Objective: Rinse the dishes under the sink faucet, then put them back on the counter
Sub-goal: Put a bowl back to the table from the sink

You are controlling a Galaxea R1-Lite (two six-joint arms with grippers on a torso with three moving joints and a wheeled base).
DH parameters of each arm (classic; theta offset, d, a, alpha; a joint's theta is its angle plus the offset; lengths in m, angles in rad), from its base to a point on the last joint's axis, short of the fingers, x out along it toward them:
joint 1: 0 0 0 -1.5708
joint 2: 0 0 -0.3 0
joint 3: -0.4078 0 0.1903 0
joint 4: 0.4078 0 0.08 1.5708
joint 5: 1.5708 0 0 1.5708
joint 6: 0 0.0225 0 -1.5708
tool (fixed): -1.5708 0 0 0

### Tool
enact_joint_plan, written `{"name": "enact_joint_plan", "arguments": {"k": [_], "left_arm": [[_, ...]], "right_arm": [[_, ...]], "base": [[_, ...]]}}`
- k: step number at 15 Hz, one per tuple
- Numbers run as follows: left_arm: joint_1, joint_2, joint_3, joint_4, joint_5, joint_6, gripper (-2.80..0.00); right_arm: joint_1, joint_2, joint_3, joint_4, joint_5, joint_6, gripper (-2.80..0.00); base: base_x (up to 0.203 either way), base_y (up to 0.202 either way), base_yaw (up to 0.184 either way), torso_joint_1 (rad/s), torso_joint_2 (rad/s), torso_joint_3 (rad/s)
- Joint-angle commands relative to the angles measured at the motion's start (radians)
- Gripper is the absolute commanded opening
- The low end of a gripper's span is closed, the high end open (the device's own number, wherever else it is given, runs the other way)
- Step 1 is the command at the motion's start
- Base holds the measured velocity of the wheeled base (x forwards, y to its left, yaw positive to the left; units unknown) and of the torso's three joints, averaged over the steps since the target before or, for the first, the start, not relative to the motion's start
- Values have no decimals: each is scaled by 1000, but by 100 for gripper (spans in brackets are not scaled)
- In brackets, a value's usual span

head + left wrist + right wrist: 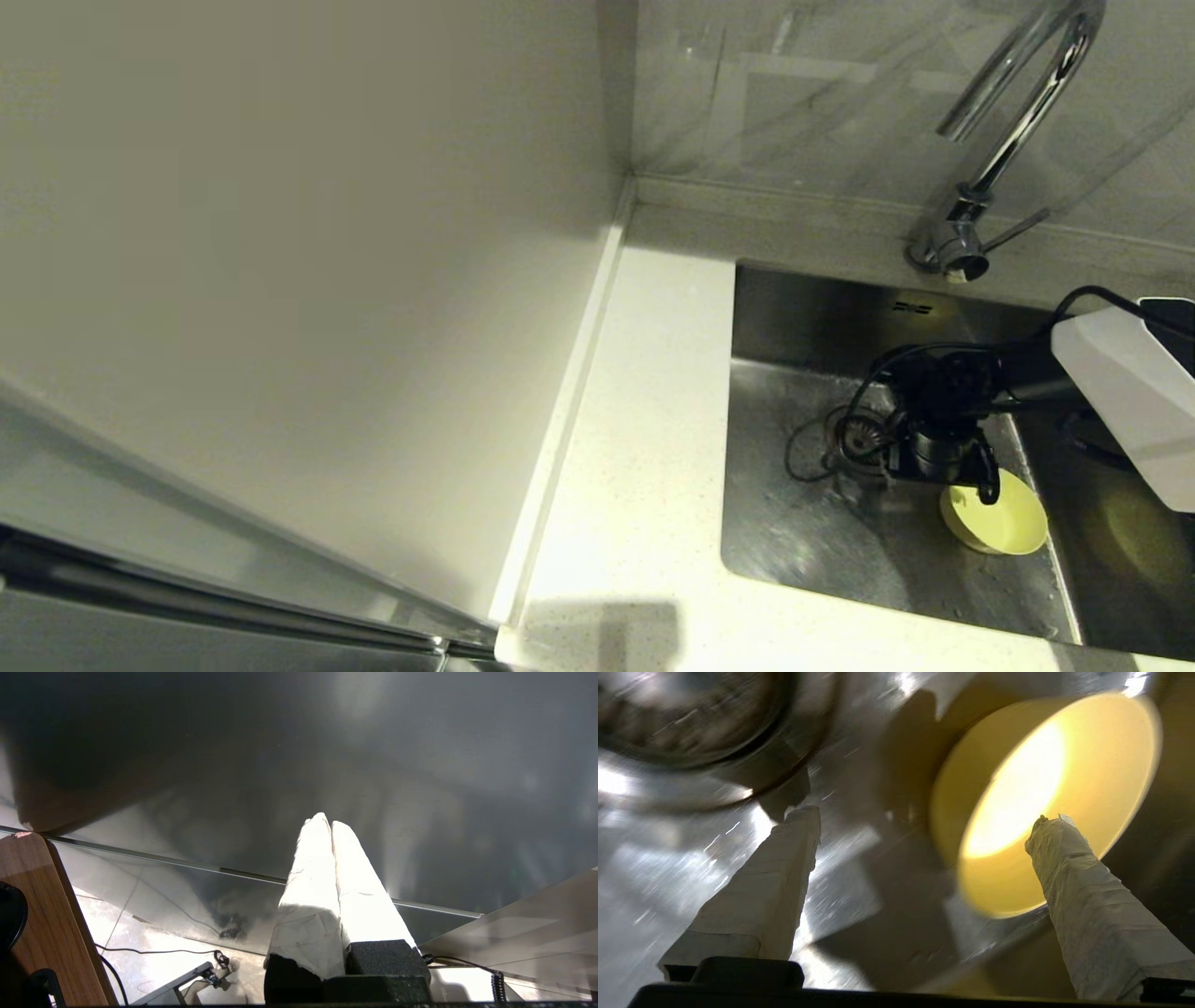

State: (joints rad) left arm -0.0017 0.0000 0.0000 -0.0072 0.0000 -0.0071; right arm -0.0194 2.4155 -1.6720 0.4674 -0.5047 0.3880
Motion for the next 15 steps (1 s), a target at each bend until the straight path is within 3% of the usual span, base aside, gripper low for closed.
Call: {"name": "enact_joint_plan", "arguments": {"k": [1, 10, 11, 15], "left_arm": [[0, 0, 3, 0, 0, -1, -280], [0, 0, 3, 0, 0, -1, -280], [0, 0, 3, 0, 0, -1, -280], [0, 0, 3, 0, 0, -1, -280]], "right_arm": [[-31, 18, -17, 2, -7, 0, 0], [-68, 66, -41, 2, -8, -9, 0], [-68, 70, -42, 2, -8, -9, -280], [-67, 71, -46, 0, -8, -23, -280]], "base": [[0, 0, 0, 0, 0, 0], [0, 0, 0, 0, 0, 0], [0, 0, 0, 0, 0, 0], [0, 0, 0, 0, 0, 0]]}}
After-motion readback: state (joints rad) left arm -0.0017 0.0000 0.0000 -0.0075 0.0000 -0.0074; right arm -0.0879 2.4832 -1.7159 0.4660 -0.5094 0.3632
